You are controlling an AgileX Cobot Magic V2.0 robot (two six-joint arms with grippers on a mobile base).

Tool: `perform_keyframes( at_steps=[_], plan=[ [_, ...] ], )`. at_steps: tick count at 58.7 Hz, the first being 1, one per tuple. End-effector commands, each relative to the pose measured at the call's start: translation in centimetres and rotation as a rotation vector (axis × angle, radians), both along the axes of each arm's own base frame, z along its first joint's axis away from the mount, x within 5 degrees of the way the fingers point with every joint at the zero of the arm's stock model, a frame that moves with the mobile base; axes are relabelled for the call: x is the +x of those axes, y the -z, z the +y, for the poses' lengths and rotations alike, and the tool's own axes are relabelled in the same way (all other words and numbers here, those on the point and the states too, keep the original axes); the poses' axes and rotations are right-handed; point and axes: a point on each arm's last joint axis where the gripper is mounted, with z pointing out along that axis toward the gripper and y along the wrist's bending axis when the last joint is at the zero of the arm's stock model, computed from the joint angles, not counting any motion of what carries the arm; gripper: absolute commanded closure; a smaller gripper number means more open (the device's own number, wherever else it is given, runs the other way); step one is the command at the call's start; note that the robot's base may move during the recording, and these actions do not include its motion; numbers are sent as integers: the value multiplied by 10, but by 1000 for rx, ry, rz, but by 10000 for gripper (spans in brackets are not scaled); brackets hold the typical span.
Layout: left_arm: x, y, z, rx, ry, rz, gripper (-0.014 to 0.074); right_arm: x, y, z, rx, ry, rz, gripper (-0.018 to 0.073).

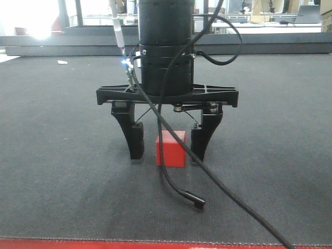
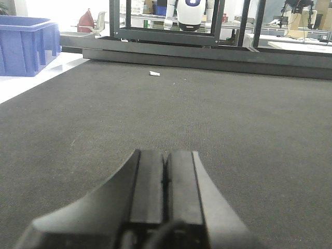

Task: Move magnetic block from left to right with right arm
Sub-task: 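Lower the open right gripper over the red cube and close on it, then lift the red cube with the right gripper away from the table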

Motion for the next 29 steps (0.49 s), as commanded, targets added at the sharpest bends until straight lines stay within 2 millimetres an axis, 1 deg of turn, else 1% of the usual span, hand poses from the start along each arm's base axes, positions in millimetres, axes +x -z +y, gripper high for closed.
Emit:
perform_keyframes(
  at_steps=[1, 10, 14, 21, 29],
  plan=[
    [-2, -6, 0, -7, 0, -94, 713, 2, -33, -6, 57, 13, -68, -61],
    [-2, -6, 0, -7, 0, -94, 713, 4, -33, -8, 57, 18, -68, -60],
    [-2, -6, 0, -7, 0, -94, 713, 4, -33, -8, 57, 18, -69, -39],
    [-2, -6, 0, -7, 0, -94, 713, 4, -33, -8, 59, 18, -70, 87],
    [-2, -6, 0, -7, 0, -94, 713, 4, -33, -8, 59, 21, -70, 299]
  ],
)
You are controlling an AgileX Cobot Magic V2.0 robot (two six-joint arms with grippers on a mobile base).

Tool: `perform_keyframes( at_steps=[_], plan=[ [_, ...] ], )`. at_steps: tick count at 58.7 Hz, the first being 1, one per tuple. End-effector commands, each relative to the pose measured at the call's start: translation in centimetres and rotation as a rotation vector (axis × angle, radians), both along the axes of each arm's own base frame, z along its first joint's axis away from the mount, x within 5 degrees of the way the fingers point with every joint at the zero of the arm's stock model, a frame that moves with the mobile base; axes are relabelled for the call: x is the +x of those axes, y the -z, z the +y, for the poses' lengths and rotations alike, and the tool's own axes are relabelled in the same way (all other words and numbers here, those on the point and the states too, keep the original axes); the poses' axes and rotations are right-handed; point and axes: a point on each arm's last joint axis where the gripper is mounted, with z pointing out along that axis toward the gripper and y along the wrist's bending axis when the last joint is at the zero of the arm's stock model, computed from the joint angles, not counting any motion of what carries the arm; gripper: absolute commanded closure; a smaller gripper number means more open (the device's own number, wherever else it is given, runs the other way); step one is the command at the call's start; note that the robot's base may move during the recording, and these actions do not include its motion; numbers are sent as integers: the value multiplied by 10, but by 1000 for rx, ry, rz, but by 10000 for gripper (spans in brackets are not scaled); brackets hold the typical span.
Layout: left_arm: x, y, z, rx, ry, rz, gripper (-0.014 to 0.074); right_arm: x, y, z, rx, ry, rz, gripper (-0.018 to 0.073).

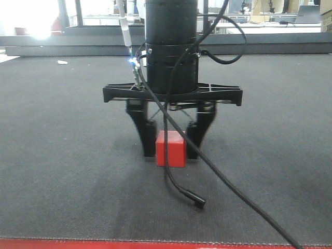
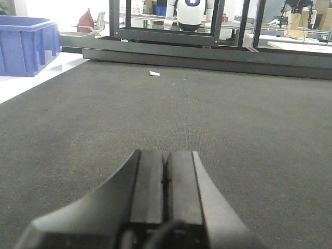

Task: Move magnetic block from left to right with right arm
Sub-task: 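Lift the red cube with the right gripper away from the table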

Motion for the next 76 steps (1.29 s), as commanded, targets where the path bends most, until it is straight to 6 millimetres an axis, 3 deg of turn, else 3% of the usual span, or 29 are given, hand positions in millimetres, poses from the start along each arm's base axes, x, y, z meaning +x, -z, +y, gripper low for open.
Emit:
perform_keyframes(
  at_steps=[1, 7, 16, 25, 39, 55, 69, 76],
  plan=[
    [-2, -6, 0, -7, 0, -94, 713, 0, -33, -3, 57, 5, -72, 319],
    [-2, -6, 0, -7, 0, -94, 712, 0, -33, -4, 58, 5, -73, 405],
    [-2, -6, 0, -7, 0, -94, 713, -2, -43, -6, 73, 4, -90, 421],
    [-2, -6, 0, -7, 0, -94, 713, -9, -65, -12, 93, -68, -131, 421],
    [-2, -6, 0, -7, 0, -94, 713, -23, -105, -34, 105, -325, -248, 421],
    [-2, -6, 0, -7, 0, -94, 713, -41, -122, -95, 106, -274, -383, 421],
    [-2, -6, 0, -7, 0, -94, 712, -70, -133, -172, 120, -103, -534, 421],
    [-2, -6, 0, -7, 0, -94, 713, -90, -133, -208, 89, -101, -623, 421]
  ],
)
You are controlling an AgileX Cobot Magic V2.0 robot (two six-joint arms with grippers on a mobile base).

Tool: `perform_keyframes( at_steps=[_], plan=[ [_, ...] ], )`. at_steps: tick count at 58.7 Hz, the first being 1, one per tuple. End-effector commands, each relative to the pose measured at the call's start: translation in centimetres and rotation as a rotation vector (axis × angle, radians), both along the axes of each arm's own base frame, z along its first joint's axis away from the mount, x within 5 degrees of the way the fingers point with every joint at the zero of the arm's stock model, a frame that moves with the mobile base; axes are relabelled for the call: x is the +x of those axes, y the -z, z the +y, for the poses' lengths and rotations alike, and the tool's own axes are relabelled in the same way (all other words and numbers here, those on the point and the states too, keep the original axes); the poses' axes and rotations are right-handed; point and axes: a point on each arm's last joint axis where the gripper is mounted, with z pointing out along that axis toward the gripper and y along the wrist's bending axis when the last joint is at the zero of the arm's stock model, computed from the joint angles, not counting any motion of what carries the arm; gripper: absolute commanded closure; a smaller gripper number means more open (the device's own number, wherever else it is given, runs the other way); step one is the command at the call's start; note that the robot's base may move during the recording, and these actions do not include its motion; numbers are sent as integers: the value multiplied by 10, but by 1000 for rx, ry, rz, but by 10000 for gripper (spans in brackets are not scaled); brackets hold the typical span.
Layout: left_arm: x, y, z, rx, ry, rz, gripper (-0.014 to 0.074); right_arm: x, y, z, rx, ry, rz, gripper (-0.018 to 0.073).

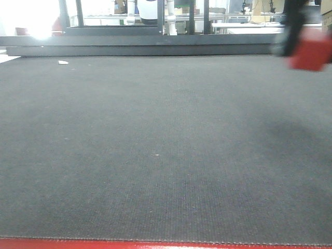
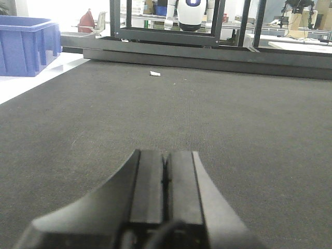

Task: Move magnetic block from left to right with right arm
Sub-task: 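Lift the red cube with the right gripper away from the table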

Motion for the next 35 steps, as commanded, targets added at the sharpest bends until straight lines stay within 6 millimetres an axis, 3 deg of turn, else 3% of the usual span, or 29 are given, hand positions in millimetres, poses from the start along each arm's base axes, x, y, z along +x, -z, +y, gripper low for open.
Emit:
perform_keyframes(
  at_steps=[1, 17, 35],
  plan=[
    [-2, -6, 0, -7, 0, -94, 713, -16, -20, -25, 10, -9, -175, 421],
    [-2, -6, 0, -7, 0, -94, 712, -62, -12, -82, -91, 100, -428, 421],
    [-2, -6, 0, -7, 0, -94, 712, -99, -9, -91, -170, 149, -866, 421]
  ],
)
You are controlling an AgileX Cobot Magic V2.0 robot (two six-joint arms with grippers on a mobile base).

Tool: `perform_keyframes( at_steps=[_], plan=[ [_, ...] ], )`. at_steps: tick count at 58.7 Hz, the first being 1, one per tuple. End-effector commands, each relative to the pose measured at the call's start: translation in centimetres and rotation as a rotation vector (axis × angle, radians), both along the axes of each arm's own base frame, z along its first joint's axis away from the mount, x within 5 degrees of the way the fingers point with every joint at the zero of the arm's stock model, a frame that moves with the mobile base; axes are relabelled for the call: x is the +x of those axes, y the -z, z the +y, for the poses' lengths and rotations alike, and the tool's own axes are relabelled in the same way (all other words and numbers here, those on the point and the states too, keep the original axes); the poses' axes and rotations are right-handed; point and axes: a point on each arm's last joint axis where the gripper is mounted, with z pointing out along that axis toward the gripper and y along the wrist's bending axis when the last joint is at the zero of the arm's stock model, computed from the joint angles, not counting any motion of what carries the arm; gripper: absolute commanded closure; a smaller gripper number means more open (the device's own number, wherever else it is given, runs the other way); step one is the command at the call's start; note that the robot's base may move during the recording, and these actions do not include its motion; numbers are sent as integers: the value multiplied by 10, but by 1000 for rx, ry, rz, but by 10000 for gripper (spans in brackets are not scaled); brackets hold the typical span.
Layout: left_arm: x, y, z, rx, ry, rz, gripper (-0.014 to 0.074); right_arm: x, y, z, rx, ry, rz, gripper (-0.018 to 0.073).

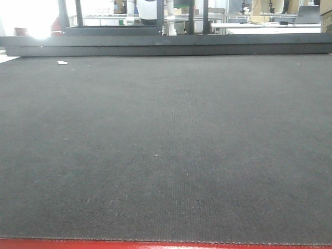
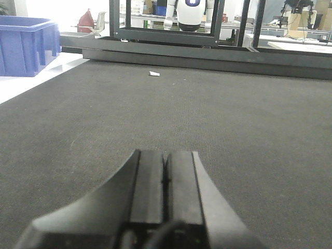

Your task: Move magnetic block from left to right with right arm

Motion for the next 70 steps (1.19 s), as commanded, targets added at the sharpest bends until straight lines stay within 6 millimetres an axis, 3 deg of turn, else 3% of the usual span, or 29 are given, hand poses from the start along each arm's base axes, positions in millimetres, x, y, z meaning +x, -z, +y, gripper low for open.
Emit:
perform_keyframes(
  at_steps=[1, 21, 40, 70],
  plan=[
    [-2, -6, 0, -7, 0, -94, 713, -8, -19, -2, -65, 7, -261, 421],
    [-2, -6, 0, -7, 0, -94, 713, -49, -8, 0, -150, 2, -463, 421],
    [-2, -6, 0, -7, 0, -94, 713, -85, -17, 2, -159, 11, -617, 421],
    [-2, -6, 0, -7, 0, -94, 713, -93, -20, 3, -162, 14, -658, 421]
  ],
)
